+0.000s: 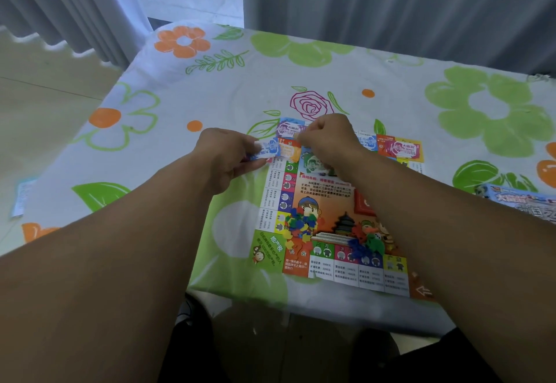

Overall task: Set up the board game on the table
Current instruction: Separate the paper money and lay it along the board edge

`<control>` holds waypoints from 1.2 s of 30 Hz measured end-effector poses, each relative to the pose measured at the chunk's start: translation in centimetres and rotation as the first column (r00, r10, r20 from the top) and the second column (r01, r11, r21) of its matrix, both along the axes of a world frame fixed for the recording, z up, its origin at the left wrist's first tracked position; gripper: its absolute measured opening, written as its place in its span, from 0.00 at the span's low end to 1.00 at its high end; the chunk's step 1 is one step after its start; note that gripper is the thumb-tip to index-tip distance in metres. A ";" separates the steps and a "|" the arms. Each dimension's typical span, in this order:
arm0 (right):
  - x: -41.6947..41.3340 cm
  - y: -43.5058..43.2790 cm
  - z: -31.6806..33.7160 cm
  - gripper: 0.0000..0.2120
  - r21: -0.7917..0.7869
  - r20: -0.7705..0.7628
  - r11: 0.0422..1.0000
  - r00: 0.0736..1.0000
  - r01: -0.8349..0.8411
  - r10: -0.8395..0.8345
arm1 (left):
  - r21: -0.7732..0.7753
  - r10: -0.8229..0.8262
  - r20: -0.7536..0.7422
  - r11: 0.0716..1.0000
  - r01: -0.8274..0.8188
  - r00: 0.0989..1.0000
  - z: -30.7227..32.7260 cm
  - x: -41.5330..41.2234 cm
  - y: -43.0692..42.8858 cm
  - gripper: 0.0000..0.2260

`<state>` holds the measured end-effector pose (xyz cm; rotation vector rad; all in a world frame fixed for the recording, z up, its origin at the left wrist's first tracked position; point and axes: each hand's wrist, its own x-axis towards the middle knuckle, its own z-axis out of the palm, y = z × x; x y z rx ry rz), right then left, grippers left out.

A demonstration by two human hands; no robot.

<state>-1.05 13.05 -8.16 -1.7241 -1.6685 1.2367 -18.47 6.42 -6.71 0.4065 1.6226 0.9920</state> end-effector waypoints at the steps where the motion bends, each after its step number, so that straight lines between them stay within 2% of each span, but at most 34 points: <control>1: 0.0 -0.2 0.3 0.12 0.006 -0.055 1.000 0.998 -0.024 0.024 | 0.009 -0.001 0.010 1.000 0.001 1.000 0.1 0.2 0.1 0.03; 4: 0.0 -0.8 1.2 0.19 -0.032 -0.187 0.991 0.975 -0.129 0.120 | 0.031 -0.031 0.038 0.999 0.030 0.999 0.4 0.9 0.2 0.07; 7: 0.5 -1.1 1.3 0.11 -0.039 -0.192 0.985 0.969 -0.169 0.159 | 0.032 -0.054 0.066 0.998 0.052 0.996 0.7 1.7 0.4 0.10; 11: 2.0 -0.8 1.4 0.08 -0.035 -0.173 0.995 0.982 -0.089 0.081 | 0.005 -0.074 0.065 0.997 0.074 0.995 0.7 2.9 0.8 0.10; 15: 4.5 0.2 1.6 0.08 -0.029 -0.166 0.994 0.980 0.102 -0.105 | -0.006 -0.083 0.060 0.996 0.084 0.995 0.7 4.2 1.2 0.07; 22: 9.1 1.8 0.9 0.08 -0.032 -0.070 0.947 0.945 0.318 -0.320 | -0.017 -0.106 0.064 0.994 0.107 0.992 0.7 6.5 2.2 0.08; 27: 10.3 2.1 0.4 0.09 -0.033 -0.015 0.955 0.955 0.295 -0.296 | 0.023 -0.102 0.080 0.995 0.101 0.992 0.3 8.1 2.6 0.05; 31: 10.7 2.5 0.0 0.10 -0.031 0.031 0.960 0.960 0.280 -0.279 | 0.032 -0.099 0.089 0.995 0.097 0.991 0.3 9.0 2.7 0.07; 36: 11.1 2.7 -0.4 0.14 0.066 0.169 0.959 0.944 0.275 -0.282 | 0.027 -0.094 0.097 0.995 0.092 0.991 0.4 9.4 2.8 0.12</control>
